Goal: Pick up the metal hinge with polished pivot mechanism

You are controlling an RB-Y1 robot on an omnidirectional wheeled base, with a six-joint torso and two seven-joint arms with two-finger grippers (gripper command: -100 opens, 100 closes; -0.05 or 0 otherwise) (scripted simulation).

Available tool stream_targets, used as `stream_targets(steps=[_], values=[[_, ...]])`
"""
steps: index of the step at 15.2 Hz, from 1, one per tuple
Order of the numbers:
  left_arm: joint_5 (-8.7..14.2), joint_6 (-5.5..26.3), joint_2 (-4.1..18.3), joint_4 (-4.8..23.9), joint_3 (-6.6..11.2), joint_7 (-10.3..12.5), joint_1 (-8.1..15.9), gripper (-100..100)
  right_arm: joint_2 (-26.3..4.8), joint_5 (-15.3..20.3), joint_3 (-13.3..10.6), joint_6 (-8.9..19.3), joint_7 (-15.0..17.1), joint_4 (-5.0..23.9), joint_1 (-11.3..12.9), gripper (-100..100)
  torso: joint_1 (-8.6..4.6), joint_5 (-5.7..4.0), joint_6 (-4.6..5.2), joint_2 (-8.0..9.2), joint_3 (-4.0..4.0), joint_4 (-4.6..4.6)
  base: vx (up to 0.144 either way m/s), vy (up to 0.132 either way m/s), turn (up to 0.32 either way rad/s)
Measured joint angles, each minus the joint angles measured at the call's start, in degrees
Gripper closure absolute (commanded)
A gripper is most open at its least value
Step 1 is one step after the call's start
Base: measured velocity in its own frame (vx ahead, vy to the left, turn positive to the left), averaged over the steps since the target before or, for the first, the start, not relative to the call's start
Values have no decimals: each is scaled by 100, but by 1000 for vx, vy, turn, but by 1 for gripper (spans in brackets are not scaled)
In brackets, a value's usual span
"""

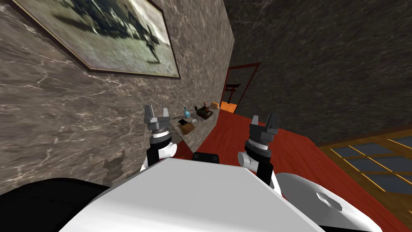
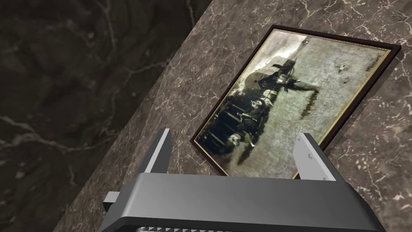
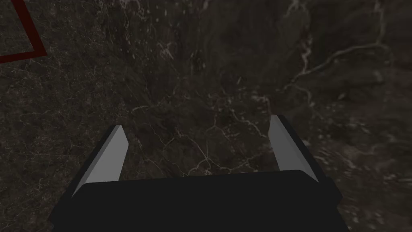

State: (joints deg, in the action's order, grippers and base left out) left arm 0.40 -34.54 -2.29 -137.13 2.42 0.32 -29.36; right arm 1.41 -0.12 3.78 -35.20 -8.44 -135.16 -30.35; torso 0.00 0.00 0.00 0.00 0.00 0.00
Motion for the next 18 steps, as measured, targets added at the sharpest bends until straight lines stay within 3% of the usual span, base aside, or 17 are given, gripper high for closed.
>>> stream_targets(steps=[6,12,18], values=[[280,147,638,64,115,82,-253,-100,1,0,-1,0,0,0,0,0,-23,-5,0,-9,-5,-2,23,-63,-65],[884,551,1332,172,352,253,-783,-100,1,0,-1,0,0,0,-1,0,-27,-6,1,-39,-22,-9,88,-66,-103],[1559,954,1854,323,632,465,-1369,-100,1,0,-1,0,0,0,-1,0,-26,-6,2,-44,-25,-10,106,-61,-112]])
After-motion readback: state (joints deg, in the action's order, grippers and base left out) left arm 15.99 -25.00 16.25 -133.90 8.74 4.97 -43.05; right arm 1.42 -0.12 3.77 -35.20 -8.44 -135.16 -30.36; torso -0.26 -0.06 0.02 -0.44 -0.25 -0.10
